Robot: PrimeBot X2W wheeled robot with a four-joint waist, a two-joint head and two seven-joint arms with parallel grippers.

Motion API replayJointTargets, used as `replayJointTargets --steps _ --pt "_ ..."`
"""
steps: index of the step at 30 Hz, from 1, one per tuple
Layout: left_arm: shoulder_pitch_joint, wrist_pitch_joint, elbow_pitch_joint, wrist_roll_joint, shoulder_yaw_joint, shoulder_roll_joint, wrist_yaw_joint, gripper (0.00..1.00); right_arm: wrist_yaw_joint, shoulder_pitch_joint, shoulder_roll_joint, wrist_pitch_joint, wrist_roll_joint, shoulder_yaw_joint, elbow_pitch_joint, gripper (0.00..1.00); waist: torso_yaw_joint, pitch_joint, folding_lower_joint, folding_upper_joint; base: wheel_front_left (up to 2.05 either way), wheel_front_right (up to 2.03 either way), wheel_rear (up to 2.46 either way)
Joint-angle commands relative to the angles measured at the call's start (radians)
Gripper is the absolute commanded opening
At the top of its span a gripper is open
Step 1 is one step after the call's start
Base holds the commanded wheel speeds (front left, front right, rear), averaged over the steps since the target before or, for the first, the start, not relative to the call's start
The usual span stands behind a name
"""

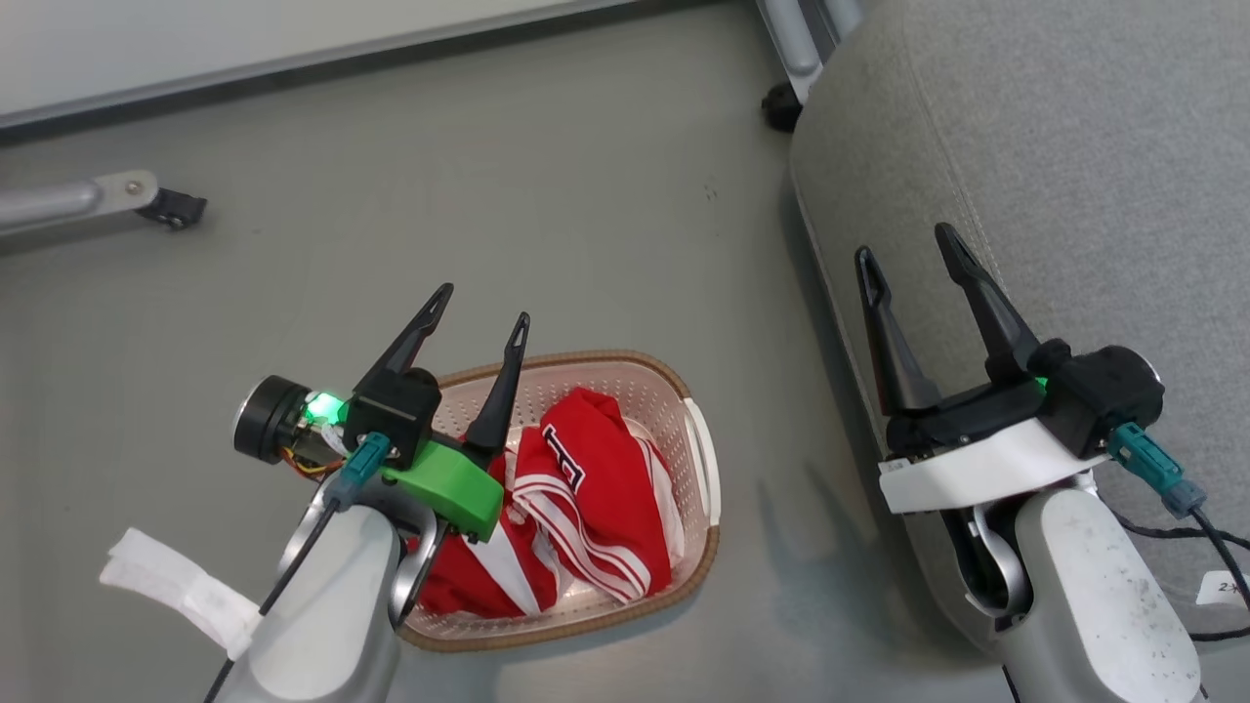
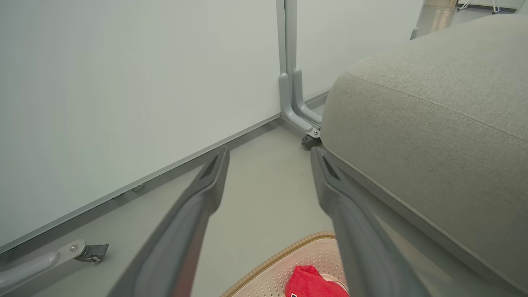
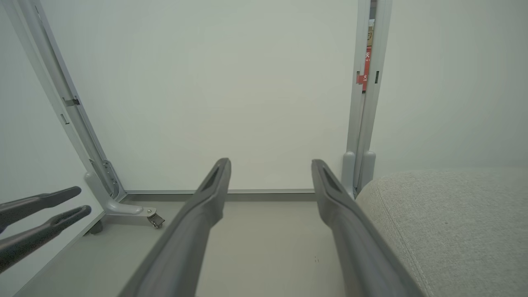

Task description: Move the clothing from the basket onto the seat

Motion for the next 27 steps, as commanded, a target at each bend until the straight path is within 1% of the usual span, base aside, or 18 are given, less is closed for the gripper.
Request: replayJointTargets --steps 1,9,13,21,27 --pt "-0.039 0.001 0.018 -0.015 -0.012 0.021 -0.004 1.00 0.000 -0.027 -0.002 -0.005 0.011 0.009 -0.012 1.00 -0.113 0.148 -0.0001 0.0000 0.00 0.00 0.00" --pt "-0.166 0.001 0.159 -0.059 -0.116 0.088 -0.004 1.00 0.000 -0.106 -0.002 -0.005 0.046 0.037 -0.056 1.00 -0.180 0.288 -0.0001 0.0000 0.00 0.00 0.00" --pt "-0.228 0.001 0.236 -0.073 -0.168 0.112 -0.004 1.00 0.000 -0.138 -0.002 -0.005 0.052 0.040 -0.074 1.00 -0.196 0.358 -0.0001 0.0000 0.00 0.00 0.00" --pt "-0.355 0.001 0.393 -0.111 -0.280 0.135 -0.004 1.00 0.000 -0.192 -0.002 -0.005 0.065 0.043 -0.106 1.00 -0.214 0.486 -0.0001 0.0000 0.00 0.00 0.00" --pt "-0.438 0.001 0.505 -0.137 -0.352 0.143 -0.004 1.00 0.000 -0.211 -0.002 -0.005 0.075 0.048 -0.125 1.00 -0.223 0.553 -0.0001 0.0000 0.00 0.00 0.00"
